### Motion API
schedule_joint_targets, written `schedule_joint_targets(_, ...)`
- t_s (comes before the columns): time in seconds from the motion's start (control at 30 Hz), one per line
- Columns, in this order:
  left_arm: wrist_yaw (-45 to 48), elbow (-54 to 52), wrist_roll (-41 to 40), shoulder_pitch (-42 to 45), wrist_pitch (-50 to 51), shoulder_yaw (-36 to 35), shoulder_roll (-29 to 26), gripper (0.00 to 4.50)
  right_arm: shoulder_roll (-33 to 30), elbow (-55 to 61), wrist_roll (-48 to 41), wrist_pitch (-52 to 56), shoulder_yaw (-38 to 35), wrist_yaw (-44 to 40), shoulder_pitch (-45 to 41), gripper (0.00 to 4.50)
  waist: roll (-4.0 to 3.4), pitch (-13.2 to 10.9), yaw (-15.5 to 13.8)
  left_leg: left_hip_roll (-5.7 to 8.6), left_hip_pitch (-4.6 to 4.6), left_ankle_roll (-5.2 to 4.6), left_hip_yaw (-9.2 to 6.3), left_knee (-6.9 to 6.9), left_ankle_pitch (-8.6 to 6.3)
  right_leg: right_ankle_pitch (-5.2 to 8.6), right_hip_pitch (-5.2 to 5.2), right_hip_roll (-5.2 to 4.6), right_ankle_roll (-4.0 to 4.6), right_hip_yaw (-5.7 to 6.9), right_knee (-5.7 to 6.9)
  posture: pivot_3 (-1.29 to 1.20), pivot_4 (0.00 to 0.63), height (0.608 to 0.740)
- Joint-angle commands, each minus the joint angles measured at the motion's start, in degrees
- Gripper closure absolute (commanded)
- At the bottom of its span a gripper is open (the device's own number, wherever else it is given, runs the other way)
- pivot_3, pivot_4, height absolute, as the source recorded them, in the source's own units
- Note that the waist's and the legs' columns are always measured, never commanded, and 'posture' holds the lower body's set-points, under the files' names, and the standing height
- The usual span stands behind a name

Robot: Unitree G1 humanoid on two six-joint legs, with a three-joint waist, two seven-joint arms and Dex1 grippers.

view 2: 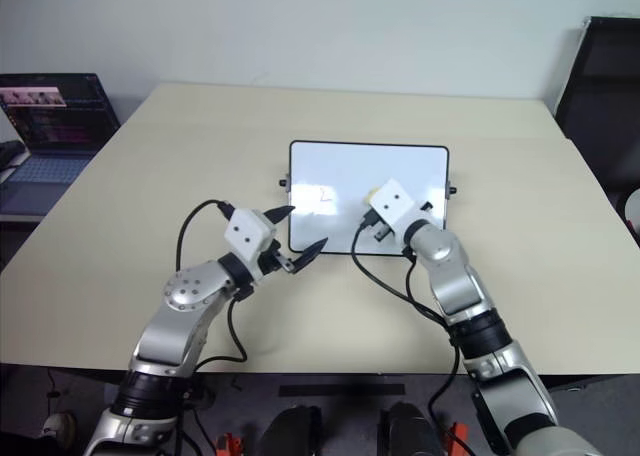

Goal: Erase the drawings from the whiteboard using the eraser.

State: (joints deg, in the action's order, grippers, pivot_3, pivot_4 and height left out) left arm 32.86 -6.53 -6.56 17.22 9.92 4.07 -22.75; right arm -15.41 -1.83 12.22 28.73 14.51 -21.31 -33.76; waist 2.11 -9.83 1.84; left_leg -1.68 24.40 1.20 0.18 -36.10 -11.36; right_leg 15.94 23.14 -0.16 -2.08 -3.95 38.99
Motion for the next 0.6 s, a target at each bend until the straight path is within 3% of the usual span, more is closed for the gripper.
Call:
schedule_joint_targets(0.03, -0.48, -2.27, -0.52, 0.38, -0.3, -0.86, 0.11, 0.0, -1.41, 3.59, -0.1, 5.31, -1.34, -0.95, 2.23, 3.58, 0.0, 0.0, 0.0, 0.0, -0.01, 0.0, 0.0, 0.0, 0.0, 0.0, -0.01, 0.0, 0.0, 0.0, 0.0, 0.0, 0.15, 0.74)
schedule_joint_targets(0.33, 0.15, -0.86, -0.53, 0.97, -0.92, -0.34, 0.63, 0.0, -0.09, 10.66, -1.16, 8.28, -3.8, 0.99, 4.09, 3.58, 0.0, 0.0, -0.01, 0.01, -0.01, 0.0, 0.02, 0.01, 0.0, 0.01, 0.0, 0.0, -0.01, -0.02, -0.02, 0.0, 0.15, 0.74)
schedule_joint_targets(0.6, -6.02, -5.05, -0.47, -4.48, -0.63, -4.85, 2.0, 0.0, 1.79, 18.67, -7.72, -1.82, -8.96, 0.96, 10.45, 3.58, 0.0, -0.01, 0.13, 0.0, 0.06, 0.01, 0.01, 0.07, -0.02, 0.01, 0.07, -0.01, -0.01, -0.03, -0.08, 0.0, 0.15, 0.74)
